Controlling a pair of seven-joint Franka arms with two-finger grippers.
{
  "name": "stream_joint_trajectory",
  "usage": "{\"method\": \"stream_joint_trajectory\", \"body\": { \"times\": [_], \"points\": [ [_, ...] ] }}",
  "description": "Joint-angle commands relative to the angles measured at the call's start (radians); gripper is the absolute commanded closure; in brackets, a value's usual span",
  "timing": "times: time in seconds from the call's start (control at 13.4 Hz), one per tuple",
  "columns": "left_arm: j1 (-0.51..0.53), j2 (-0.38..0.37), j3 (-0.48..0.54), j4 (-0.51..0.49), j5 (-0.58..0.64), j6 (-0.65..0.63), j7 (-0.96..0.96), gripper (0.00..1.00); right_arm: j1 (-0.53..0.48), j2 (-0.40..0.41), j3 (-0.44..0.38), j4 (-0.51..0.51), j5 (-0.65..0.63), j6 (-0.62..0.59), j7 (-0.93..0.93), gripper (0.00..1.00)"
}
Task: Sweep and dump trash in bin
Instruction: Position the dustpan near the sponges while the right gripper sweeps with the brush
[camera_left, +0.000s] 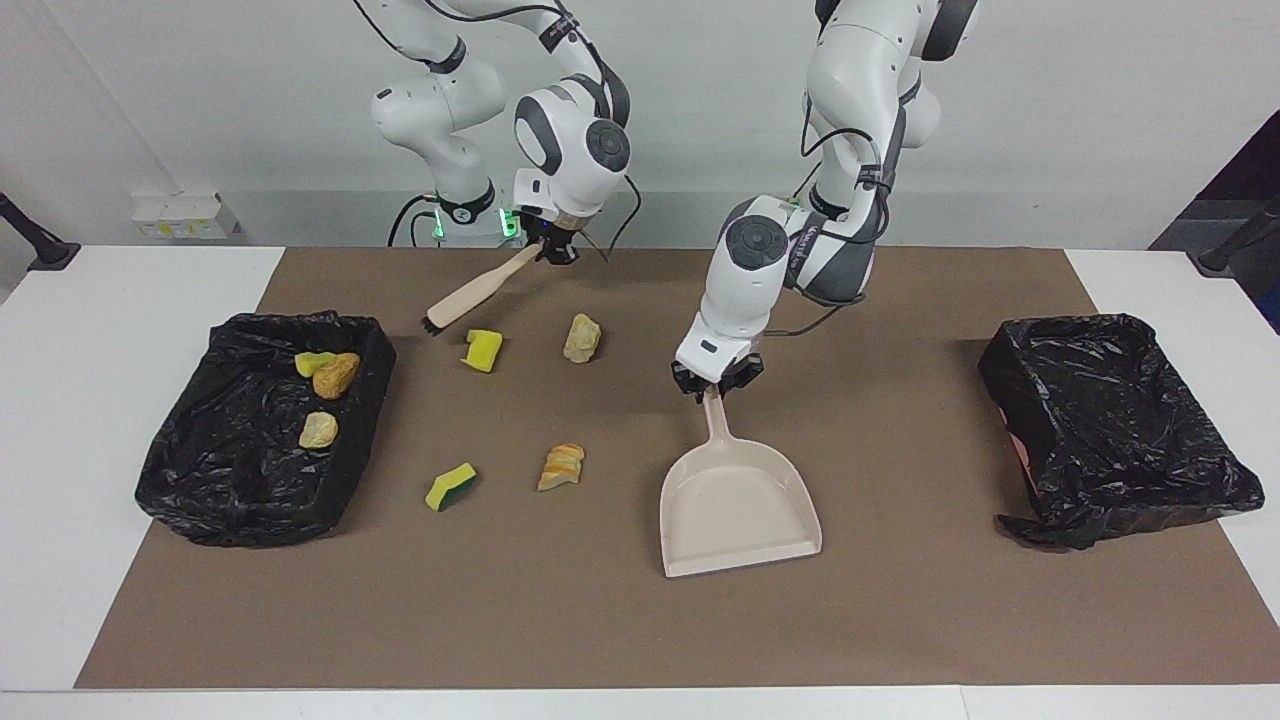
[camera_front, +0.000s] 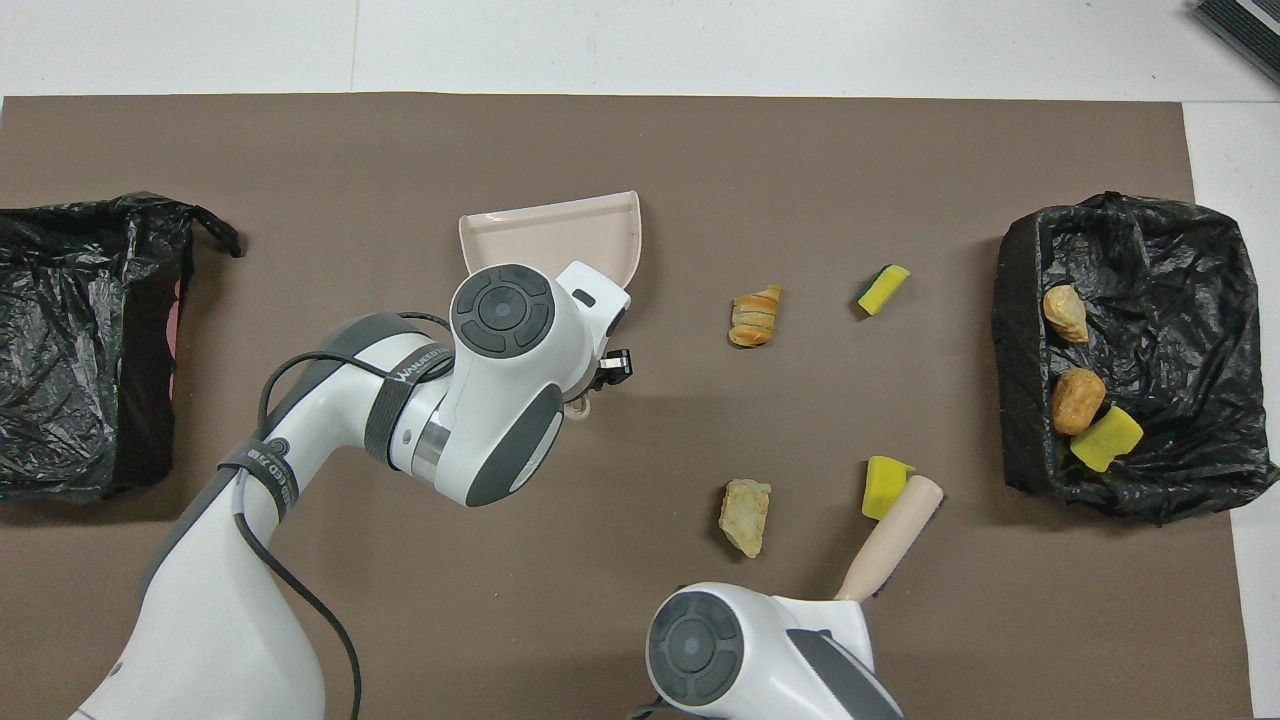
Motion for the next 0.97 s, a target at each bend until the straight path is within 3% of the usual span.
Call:
{"method": "stream_joint_trajectory", "body": {
  "times": [0.0,0.15,0.37,0.75,0.9],
  "points": [
    [0.018,-0.056,0.015,-0.008,0.046,-0.036,0.163,1.0,-0.014,-0.053,0.012,-0.051,0.046,0.076,-0.042,1.0],
    [0.035,-0.09,0.016,-0.01,0.048,-0.079,0.343,1.0,0.019,-0.044,0.013,-0.051,0.087,0.18,-0.047,1.0],
    [0.09,-0.17,0.015,-0.022,0.048,-0.194,0.692,1.0,-0.02,0.015,0.012,-0.025,0.094,0.317,-0.166,1.0],
    [0.194,-0.277,0.015,-0.105,0.048,-0.248,1.223,1.0,-0.055,0.165,0.012,0.173,0.097,0.363,-0.29,1.0],
    [0.22,-0.299,0.015,-0.149,0.048,-0.248,1.31,1.0,-0.065,0.211,0.009,0.247,0.148,0.348,-0.404,1.0]
  ]
}}
